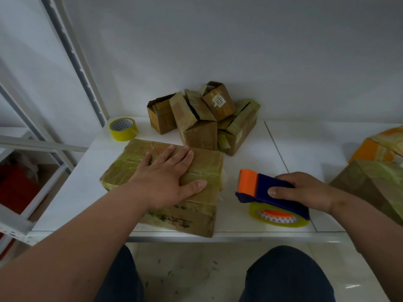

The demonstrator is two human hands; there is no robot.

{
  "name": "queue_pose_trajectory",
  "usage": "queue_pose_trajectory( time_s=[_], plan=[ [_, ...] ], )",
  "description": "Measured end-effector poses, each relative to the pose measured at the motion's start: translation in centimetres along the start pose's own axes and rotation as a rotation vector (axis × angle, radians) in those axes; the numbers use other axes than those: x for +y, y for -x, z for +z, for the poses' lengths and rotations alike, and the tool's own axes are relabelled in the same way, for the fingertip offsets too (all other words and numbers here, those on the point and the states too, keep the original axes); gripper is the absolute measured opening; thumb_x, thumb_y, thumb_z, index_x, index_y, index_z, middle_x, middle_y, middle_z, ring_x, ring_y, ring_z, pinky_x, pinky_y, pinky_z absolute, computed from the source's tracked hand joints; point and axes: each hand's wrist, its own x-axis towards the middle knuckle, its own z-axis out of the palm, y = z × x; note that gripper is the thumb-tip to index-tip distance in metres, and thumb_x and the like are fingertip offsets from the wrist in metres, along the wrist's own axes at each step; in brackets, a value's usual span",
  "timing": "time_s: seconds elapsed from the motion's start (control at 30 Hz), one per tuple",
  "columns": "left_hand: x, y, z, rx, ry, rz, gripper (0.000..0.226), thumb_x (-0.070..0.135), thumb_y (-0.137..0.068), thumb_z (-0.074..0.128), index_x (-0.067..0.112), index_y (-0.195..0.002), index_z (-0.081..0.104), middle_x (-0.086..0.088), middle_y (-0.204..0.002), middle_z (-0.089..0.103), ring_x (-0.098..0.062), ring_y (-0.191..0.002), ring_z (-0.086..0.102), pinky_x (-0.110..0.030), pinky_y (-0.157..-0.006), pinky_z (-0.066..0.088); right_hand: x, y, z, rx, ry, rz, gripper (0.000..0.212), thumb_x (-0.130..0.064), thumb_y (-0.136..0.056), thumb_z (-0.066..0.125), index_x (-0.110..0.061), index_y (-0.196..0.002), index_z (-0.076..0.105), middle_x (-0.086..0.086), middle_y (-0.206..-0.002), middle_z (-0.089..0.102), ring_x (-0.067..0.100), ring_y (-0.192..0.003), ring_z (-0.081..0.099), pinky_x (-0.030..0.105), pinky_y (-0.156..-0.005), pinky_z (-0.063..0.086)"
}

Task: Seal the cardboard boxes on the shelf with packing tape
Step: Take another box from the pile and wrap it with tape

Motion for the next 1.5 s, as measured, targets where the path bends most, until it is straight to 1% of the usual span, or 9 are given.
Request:
queue_pose_trajectory(
  time_s=[0.23,0.4,0.63,0.83,1.03,1.17,1.3,1.37,1.5],
  plan=[
    [-0.1,-0.1,0.2,0.004,-0.008,-0.005,0.096,0.086,-0.07,0.001,0.037,-0.151,-0.017,0.019,-0.158,-0.022,-0.009,-0.146,-0.021,-0.052,-0.119,-0.008,-4.8,-1.6,-0.9,-0.071,0.375,0.03,0.034,-0.06,-0.084,0.059,-0.026,-0.087,0.064,-0.004,-0.087,0.068,0.012,-0.08,0.066,0.028,-0.074,0.052],
    [0.1,-0.1,0.2,0.008,-0.012,-0.006,0.096,0.086,-0.07,0.0,0.037,-0.151,-0.016,0.019,-0.158,-0.022,-0.009,-0.146,-0.021,-0.052,-0.119,-0.008,-8.0,-2.5,-1.8,-0.147,0.439,0.135,0.043,-0.057,-0.083,0.061,-0.015,-0.089,0.068,0.002,-0.085,0.069,0.018,-0.076,0.066,0.031,-0.071,0.051],
    [0.1,-0.3,0.2,-0.004,-0.02,-0.012,0.097,0.086,-0.068,-0.001,0.037,-0.151,-0.017,0.019,-0.157,-0.023,-0.01,-0.146,-0.021,-0.053,-0.119,-0.008,-6.5,-3.7,-1.5,-0.172,0.1,0.292,0.048,-0.052,-0.065,0.077,-0.009,-0.087,0.073,0.008,-0.081,0.073,0.021,-0.069,0.066,0.034,-0.075,0.051],
    [0.3,-0.1,0.1,-0.01,-0.028,-0.018,0.098,0.086,-0.067,-0.003,0.037,-0.151,-0.018,0.02,-0.157,-0.024,-0.01,-0.147,-0.021,-0.053,-0.119,-0.007,-4.4,-3.9,-0.6,-0.282,-0.249,0.466,0.036,-0.041,-0.073,0.07,-0.009,-0.09,0.073,0.005,-0.071,0.068,0.016,-0.056,0.06,0.024,-0.055,0.047],
    [0.1,0.1,-0.1,-0.023,0.005,0.001,0.094,0.086,-0.067,-0.003,0.041,-0.147,-0.023,0.019,-0.158,-0.023,-0.01,-0.146,-0.022,-0.053,-0.119,-0.009,-2.8,-3.8,-0.1,-0.077,0.109,0.459,0.044,-0.052,-0.073,0.074,-0.011,-0.089,0.072,0.008,-0.091,0.073,0.025,-0.081,0.068,0.032,-0.077,0.053],
    [2.0,0.9,-1.2,0.027,-0.094,0.032,0.061,0.068,-0.093,0.011,0.052,-0.149,-0.006,0.016,-0.161,-0.018,-0.021,-0.149,-0.017,-0.062,-0.115,-0.011,-1.8,-2.3,-1.4,0.109,0.013,0.377,0.053,-0.056,-0.075,0.071,-0.005,-0.089,0.073,0.013,-0.088,0.074,0.028,-0.078,0.07,0.035,-0.075,0.053],
    [7.7,-0.1,-1.4,0.203,-0.015,0.006,0.06,0.059,-0.096,0.023,0.029,-0.147,0.03,0.005,-0.161,0.018,-0.025,-0.148,0.015,-0.062,-0.114,0.017,-1.8,-1.0,-1.5,0.218,0.034,0.303,0.056,-0.057,-0.078,0.068,-0.002,-0.078,0.069,0.017,-0.081,0.072,0.024,-0.063,0.064,0.03,-0.062,0.047],
    [9.4,-1.0,-0.7,0.188,-0.011,-0.061,0.071,0.064,-0.091,0.04,0.021,-0.145,0.025,-0.003,-0.154,0.026,-0.03,-0.142,0.024,-0.059,-0.11,0.027,-1.6,-0.7,-1.0,0.261,0.046,0.278,0.058,-0.058,-0.078,0.067,0.0,-0.081,0.07,0.017,-0.081,0.072,0.023,-0.062,0.065,0.029,-0.06,0.047],
    [10.3,-1.5,-0.1,0.165,-0.177,-0.092,0.076,0.026,-0.078,0.065,0.019,-0.137,0.017,-0.007,-0.14,0.025,-0.035,-0.124,0.034,-0.054,-0.099,0.039,-1.3,-0.1,0.3,0.302,-0.016,0.237,0.053,-0.057,-0.078,0.068,-0.004,-0.082,0.071,0.011,-0.076,0.073,0.026,-0.068,0.07,0.033,-0.065,0.053]
  ],
)
